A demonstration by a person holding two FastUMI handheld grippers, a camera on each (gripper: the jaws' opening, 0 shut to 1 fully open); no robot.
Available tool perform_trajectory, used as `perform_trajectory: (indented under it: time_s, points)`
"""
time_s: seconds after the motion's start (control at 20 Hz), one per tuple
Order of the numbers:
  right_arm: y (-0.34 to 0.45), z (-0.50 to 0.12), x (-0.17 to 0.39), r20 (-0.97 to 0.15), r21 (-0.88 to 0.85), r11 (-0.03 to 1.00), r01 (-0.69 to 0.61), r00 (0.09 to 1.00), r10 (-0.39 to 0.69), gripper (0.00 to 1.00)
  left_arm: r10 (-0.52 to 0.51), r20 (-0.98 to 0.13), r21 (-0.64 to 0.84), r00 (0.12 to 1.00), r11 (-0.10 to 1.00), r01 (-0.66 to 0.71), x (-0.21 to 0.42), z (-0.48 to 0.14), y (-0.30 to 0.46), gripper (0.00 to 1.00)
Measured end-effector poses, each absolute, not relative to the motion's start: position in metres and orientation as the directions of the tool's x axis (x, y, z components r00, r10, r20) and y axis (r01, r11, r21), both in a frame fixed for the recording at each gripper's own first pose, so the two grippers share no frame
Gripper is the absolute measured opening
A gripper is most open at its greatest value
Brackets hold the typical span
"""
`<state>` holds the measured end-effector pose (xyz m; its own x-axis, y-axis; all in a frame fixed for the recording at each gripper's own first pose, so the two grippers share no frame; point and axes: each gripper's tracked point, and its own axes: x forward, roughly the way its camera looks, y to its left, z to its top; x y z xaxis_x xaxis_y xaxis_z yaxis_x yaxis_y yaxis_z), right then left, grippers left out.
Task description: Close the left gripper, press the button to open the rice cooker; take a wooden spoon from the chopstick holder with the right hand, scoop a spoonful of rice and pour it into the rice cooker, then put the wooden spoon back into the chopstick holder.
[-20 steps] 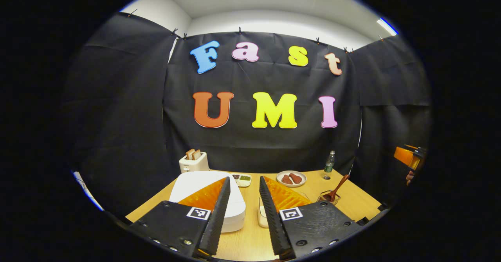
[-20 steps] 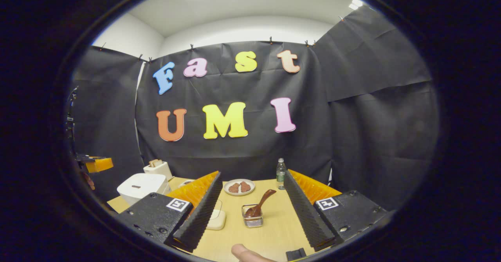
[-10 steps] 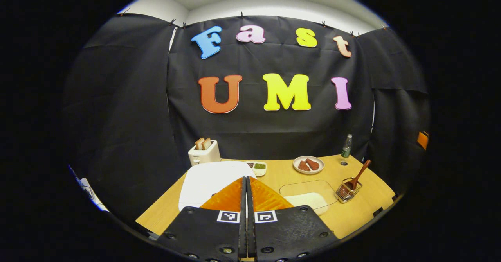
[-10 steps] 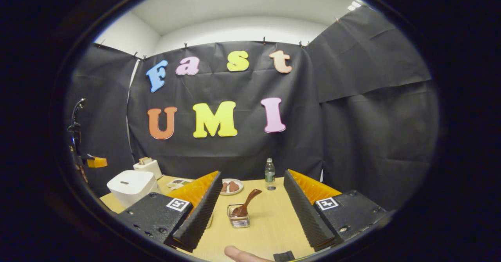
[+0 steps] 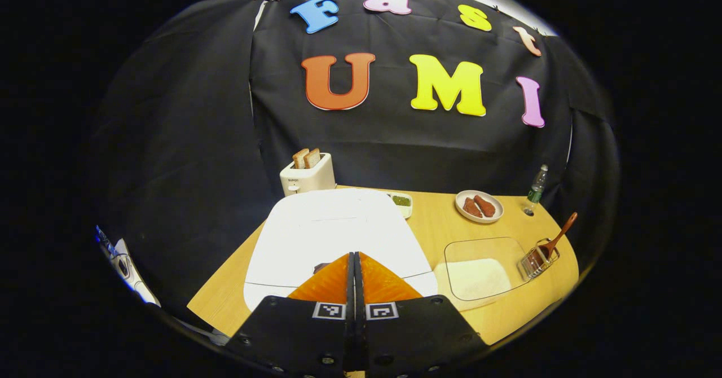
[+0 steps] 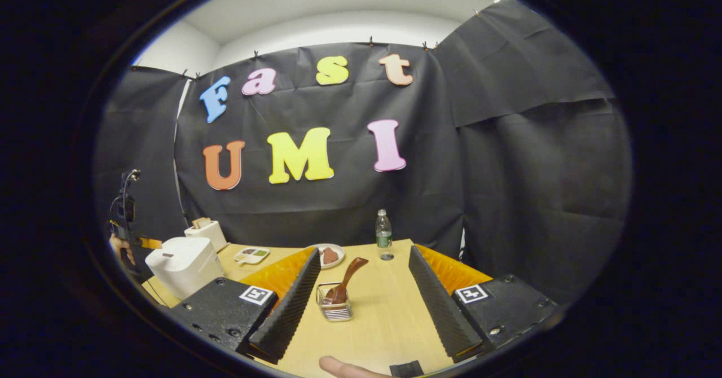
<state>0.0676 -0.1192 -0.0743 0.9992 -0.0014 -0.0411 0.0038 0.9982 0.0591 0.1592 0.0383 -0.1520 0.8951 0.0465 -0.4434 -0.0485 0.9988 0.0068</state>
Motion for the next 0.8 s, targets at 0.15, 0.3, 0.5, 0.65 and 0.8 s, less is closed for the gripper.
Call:
perform_trajectory:
  time_s: [0.15, 0.3, 0.5, 0.65, 0.8]
  points:
    - [-0.126, -0.091, 0.078, -0.077, 0.074, 0.997, 0.012, 0.997, -0.007, 1.0, 0.059, -0.469, 0.012, 0.881, 0.998, -0.061, 0.171, -0.167, 0.039, 0.0]
    - [-0.13, -0.103, 0.083, -0.11, 0.082, 0.997, 0.007, 0.994, 0.002, 1.0, 0.074, -0.506, 0.001, 0.86, 0.996, -0.085, 0.177, -0.183, 0.043, 0.0]
    - [-0.136, -0.102, 0.082, -0.108, 0.073, 0.997, 0.02, 0.994, -0.012, 1.0, 0.097, -0.514, 0.024, 0.852, 0.995, -0.098, 0.171, -0.185, 0.044, 0.0]
    - [-0.13, -0.097, 0.077, -0.089, 0.055, 0.998, 0.009, 0.996, -0.004, 0.99, 0.107, -0.518, 0.048, 0.849, 0.994, -0.095, 0.167, -0.185, 0.045, 0.0]
    - [-0.125, -0.093, 0.072, -0.076, 0.032, 0.999, -0.004, 0.997, 0.006, 1.0, 0.09, -0.511, 0.02, 0.855, 0.996, -0.092, 0.168, -0.186, 0.045, 0.0]
